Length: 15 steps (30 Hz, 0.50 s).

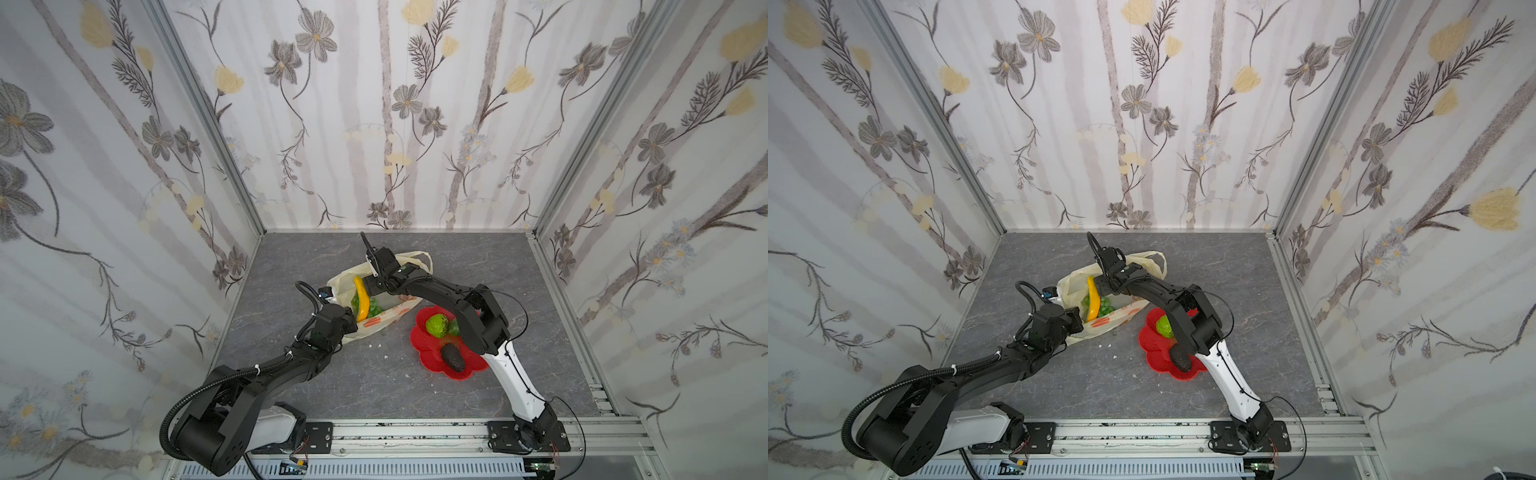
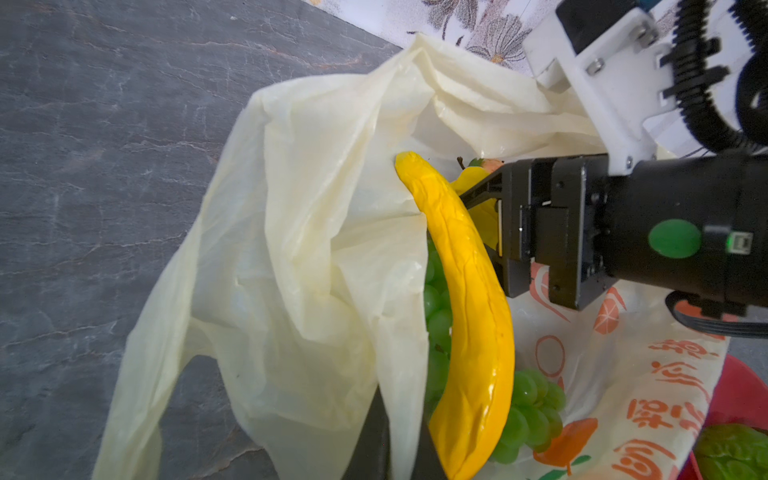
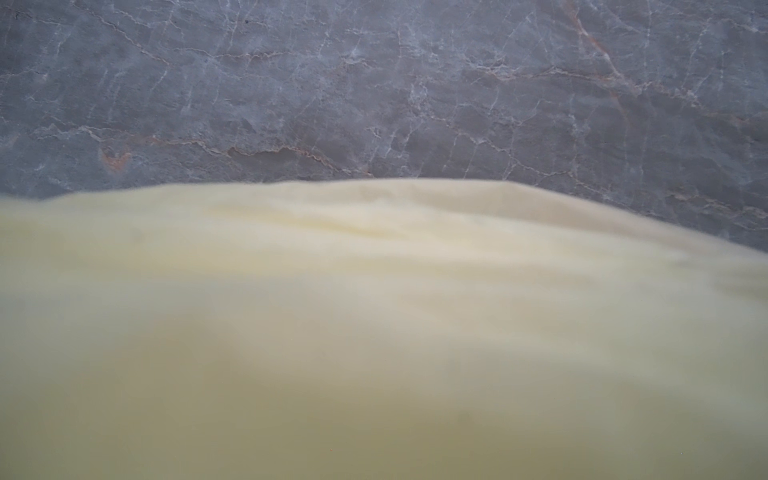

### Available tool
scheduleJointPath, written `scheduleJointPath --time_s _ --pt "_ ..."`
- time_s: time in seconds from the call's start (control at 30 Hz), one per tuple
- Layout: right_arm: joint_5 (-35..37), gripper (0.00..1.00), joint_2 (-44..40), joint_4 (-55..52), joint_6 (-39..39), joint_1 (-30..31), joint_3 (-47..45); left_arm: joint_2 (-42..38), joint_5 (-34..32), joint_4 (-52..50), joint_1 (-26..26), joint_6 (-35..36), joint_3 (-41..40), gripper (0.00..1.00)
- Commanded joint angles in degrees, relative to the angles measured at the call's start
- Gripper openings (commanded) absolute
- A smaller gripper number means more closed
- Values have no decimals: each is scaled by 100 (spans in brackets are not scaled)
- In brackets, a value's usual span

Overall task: Take fruits out of the plastic bag
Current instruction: Pick up the fruit from the plastic bag.

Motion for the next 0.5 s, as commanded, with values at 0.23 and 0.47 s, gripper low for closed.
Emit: scheduleJointPath --time_s 0.23,0.47 --pt "-249 62 -83 -120 109 -13 35 -28 -48 146 9 -3 -25 8" --pt "-275 59 -494 193 92 -4 -456 -21 -61 146 9 12 -33 8"
